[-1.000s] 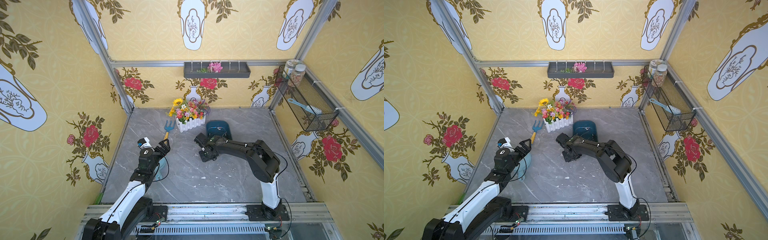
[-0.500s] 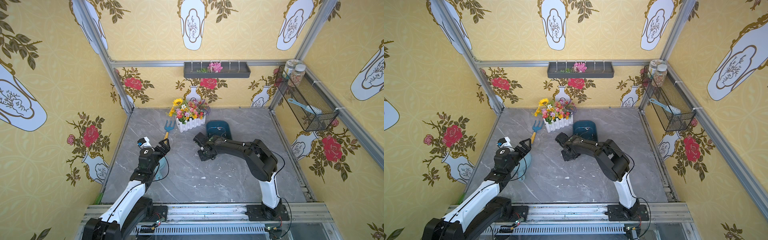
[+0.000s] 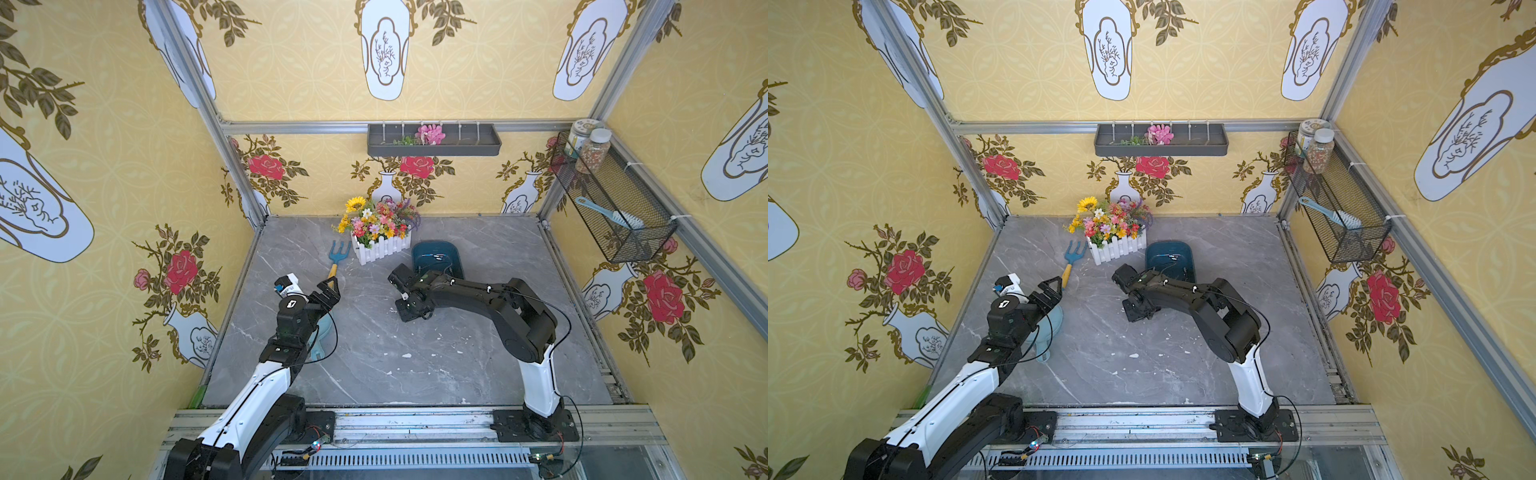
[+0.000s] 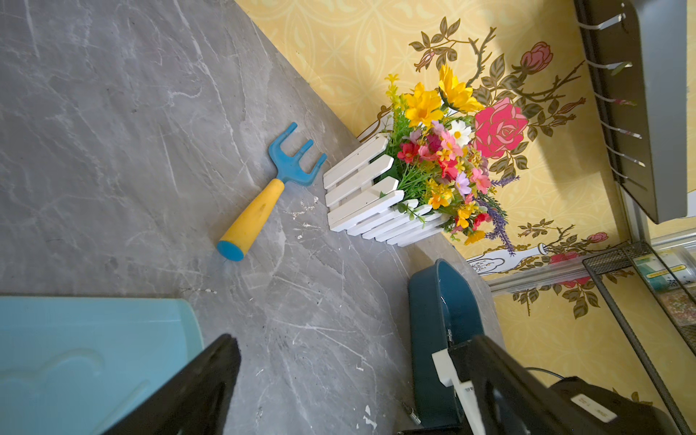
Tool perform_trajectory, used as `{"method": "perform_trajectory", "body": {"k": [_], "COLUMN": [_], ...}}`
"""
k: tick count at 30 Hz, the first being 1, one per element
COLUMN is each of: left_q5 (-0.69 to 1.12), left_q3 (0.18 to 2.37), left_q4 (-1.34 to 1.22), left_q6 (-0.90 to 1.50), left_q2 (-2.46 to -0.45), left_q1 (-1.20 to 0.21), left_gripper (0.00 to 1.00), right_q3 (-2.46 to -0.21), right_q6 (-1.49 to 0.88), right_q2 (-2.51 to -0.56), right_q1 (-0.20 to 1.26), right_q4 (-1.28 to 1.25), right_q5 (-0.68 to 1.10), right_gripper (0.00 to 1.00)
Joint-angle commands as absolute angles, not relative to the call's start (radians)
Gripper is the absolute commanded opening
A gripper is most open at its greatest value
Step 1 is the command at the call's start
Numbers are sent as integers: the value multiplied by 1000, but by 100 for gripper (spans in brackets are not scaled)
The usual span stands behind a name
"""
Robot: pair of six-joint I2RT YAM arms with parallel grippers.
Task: Put the bit on the desktop into the storage box
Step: Pick up the screwdriver bit from the center of the board, then place the screwdriver bit in the storage box.
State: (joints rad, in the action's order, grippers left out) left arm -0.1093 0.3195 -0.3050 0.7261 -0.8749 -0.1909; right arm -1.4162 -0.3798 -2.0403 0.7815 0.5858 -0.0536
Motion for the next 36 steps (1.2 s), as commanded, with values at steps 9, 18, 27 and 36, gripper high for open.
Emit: {"method": "perform_trajectory", "body": {"k": [9,18,27,36], "left_q5": [-105,-104,-106,-104], "left_q3": [326,319,319,319], "left_q4": [-307,-313,-311,-315], "left_q6": [719,748,737,734], "left_q2": [-883,-888,-885,-887], "left_q1": [-190,-190,-190,-190], "left_gripper": [100,100,100,100], "right_q3": [-1443,-1493,-1478,-1466], "right_q6": [-352,-307,-272,-255], "right_q2": [-1915,-1853,-1811,-1826], "right_q1": [780,713,574,504], "right_q4": [630,694,710,697], "right_q5": [-31,-20,-44,-56], "right_gripper": [11,11,11,11]}}
